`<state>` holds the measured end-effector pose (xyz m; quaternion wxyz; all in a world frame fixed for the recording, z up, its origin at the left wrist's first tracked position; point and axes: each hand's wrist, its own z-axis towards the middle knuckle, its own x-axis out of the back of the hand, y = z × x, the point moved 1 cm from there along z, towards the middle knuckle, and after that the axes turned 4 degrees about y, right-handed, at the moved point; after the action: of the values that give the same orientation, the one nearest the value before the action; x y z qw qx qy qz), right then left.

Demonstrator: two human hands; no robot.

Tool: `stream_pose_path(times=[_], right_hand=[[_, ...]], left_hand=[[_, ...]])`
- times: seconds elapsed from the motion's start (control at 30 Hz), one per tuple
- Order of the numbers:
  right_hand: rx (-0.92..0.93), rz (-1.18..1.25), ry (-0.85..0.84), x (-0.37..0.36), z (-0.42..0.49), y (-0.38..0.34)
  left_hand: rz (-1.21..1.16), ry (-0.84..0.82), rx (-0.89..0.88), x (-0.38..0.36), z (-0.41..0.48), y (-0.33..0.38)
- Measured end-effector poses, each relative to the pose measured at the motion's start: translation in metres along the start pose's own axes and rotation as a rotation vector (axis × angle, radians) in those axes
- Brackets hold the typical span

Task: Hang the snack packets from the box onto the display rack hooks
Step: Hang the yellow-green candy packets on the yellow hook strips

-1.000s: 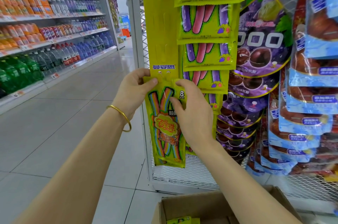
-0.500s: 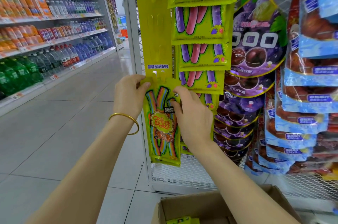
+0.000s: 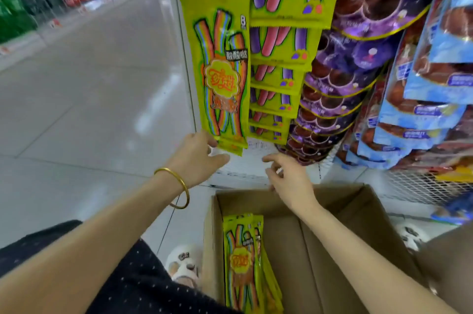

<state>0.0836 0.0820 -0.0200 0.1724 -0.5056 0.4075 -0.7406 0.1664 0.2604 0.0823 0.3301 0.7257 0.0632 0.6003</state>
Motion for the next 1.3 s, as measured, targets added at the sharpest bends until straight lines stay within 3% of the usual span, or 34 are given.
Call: stream_pose_path(times=[0.07, 0.13, 0.23, 0.3, 0.4, 0.57, 0.8, 1.07, 1.3], right_hand=[[-0.277, 0.043, -0.211, -0.034, -0.019, 0.053], [-0.505, 0.039, -0.317, -0.063, -0.045, 0.095], [-0.793, 0.039, -0.44, -0.096, -0.081, 0.13], [-0.875, 0.034, -0.482, -0.113, -0.095, 0.137], [-0.802, -0.062, -0.516, -0.134, -0.1, 0.136], [-0.836, -0.161, -0.46, -0.158, -0.102, 0.134], [-0.964, -0.174, -0.273, -0.174, -0.116, 0.127], [-0.856, -0.281, -0.395, -0.17, -0.111, 0.135], [-0.83, -0.192, -0.442, -0.171, -0.109, 0.131]], left_hand=[[0.029, -0.212, -0.014, -0.03, -0.011, 0.0], [0.05, -0.333, -0.007, -0.049, -0.013, -0.002], [0.064, -0.392, 0.011, -0.058, -0.01, -0.011], [0.032, -0.388, 0.033, -0.058, -0.006, -0.016], [0.021, -0.377, 0.045, -0.057, -0.001, -0.021], [0.009, -0.407, 0.071, -0.057, 0.004, -0.028], [-0.046, -0.4, 0.063, -0.054, 0.007, -0.025], [-0.076, -0.387, 0.063, -0.05, 0.005, -0.028], [-0.076, -0.387, 0.056, -0.049, 0.004, -0.028]])
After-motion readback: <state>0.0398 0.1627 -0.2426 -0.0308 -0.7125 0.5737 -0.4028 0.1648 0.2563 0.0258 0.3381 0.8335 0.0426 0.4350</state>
